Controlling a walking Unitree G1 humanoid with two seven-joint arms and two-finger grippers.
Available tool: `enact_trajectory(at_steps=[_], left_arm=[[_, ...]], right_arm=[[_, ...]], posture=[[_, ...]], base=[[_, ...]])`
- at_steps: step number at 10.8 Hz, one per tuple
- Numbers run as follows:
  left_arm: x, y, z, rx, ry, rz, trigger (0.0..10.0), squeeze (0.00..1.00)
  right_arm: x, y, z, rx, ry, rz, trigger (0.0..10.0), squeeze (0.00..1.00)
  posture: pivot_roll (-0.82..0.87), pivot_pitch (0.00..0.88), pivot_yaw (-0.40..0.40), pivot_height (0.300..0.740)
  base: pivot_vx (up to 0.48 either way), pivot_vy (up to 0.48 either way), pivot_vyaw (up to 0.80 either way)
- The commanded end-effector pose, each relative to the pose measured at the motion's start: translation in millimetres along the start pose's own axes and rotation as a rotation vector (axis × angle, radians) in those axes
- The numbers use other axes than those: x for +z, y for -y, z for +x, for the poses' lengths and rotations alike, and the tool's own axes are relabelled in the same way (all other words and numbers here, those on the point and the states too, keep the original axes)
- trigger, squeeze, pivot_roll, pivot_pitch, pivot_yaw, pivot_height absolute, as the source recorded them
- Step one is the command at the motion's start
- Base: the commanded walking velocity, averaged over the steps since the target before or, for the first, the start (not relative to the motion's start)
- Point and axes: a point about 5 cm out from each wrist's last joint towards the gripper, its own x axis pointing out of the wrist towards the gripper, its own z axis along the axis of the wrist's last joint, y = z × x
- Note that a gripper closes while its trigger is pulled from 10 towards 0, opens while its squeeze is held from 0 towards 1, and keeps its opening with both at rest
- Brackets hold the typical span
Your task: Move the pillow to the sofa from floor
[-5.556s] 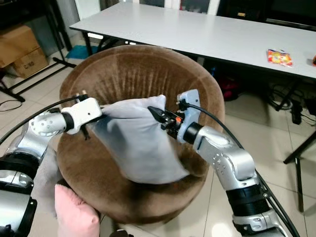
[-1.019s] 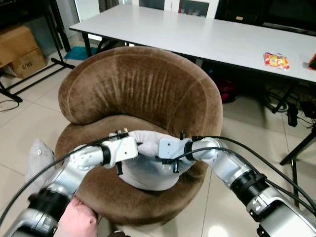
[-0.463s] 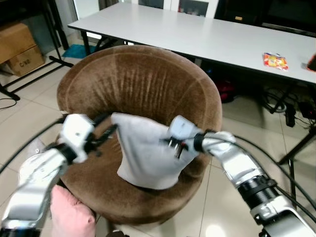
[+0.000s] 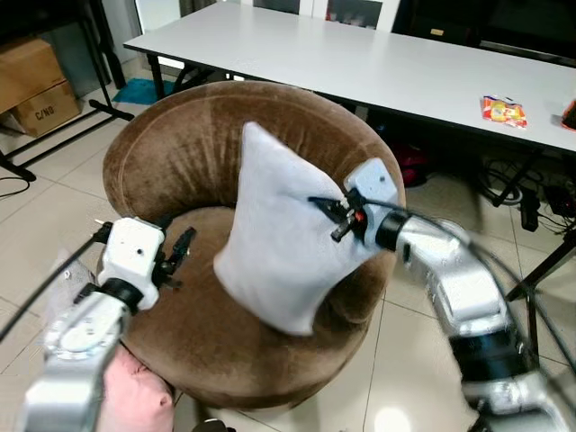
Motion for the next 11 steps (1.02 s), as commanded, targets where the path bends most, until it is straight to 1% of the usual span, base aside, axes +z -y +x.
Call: enact_trajectory(at_steps=[1, 2, 3, 4, 5, 6, 7, 8, 10, 11], left_arm=[[0.5, -3.8, 0.7, 0.084, -0.010, 0.032, 10.0, 0.00], [3.2, -5.5, -0.2, 0.132, -0.002, 0.045, 10.0, 0.00], [4.8, -6.6, 0.7, 0.147, -0.003, 0.049, 10.0, 0.00], [8.1, -9.2, 5.3, 0.188, 0.006, 0.042, 10.0, 0.00], [9.2, -7.8, 6.1, 0.197, 0.007, 0.044, 10.0, 0.00], [10.1, -5.2, 7.0, 0.196, 0.012, 0.050, 10.0, 0.00], [9.9, -4.4, 7.2, 0.197, 0.012, 0.058, 10.0, 0.00], [9.9, -5.4, 6.7, 0.207, 0.010, 0.060, 10.0, 0.00], [10.0, -5.8, 5.4, 0.229, 0.010, 0.060, 10.0, 0.00], [8.6, -4.1, 4.5, 0.244, 0.005, 0.019, 10.0, 0.00]], right_arm=[[6.7, 2.8, -4.9, -0.097, 0.059, 0.059, 10.0, 0.00], [3.5, -1.6, -6.2, -0.132, 0.083, 0.111, 10.0, 0.00], [6.1, -2.1, -7.1, -0.163, 0.107, 0.097, 10.0, 0.00], [26.6, -3.6, -6.9, -0.206, 0.284, 0.114, 10.0, 0.00], [30.2, -4.1, -7.5, -0.219, 0.310, 0.125, 10.0, 0.00], [27.0, -7.4, -8.5, -0.171, 0.269, 0.170, 10.0, 0.00], [20.3, -8.1, -10.3, -0.180, 0.228, 0.154, 10.0, 0.00], [15.8, -9.7, -12.6, -0.177, 0.210, 0.144, 10.0, 0.00], [13.5, -14.1, -14.7, -0.150, 0.207, 0.181, 10.0, 0.00], [16.4, -16.6, -16.5, -0.133, 0.237, 0.187, 10.0, 0.00]], posture=[[-0.01, 0.000, -0.045, 0.740], [0.00, 0.000, -0.050, 0.740], [0.00, 0.000, -0.048, 0.740], [-0.01, 0.000, -0.039, 0.740], [-0.01, 0.000, -0.036, 0.740], [-0.01, 0.000, -0.032, 0.740], [-0.01, 0.000, -0.031, 0.740], [-0.01, 0.000, -0.033, 0.740], [-0.01, 0.000, -0.038, 0.740], [0.00, 0.000, -0.043, 0.740]], base=[[0.000, 0.000, 0.00], [0.000, 0.000, 0.00], [0.000, 0.000, 0.00], [0.000, -0.454, 0.00], [0.000, -0.458, 0.00], [0.000, -0.458, 0.00], [0.000, -0.458, 0.00], [0.000, -0.458, 0.00], [0.000, -0.450, 0.00], [0.000, 0.000, 0.00]])
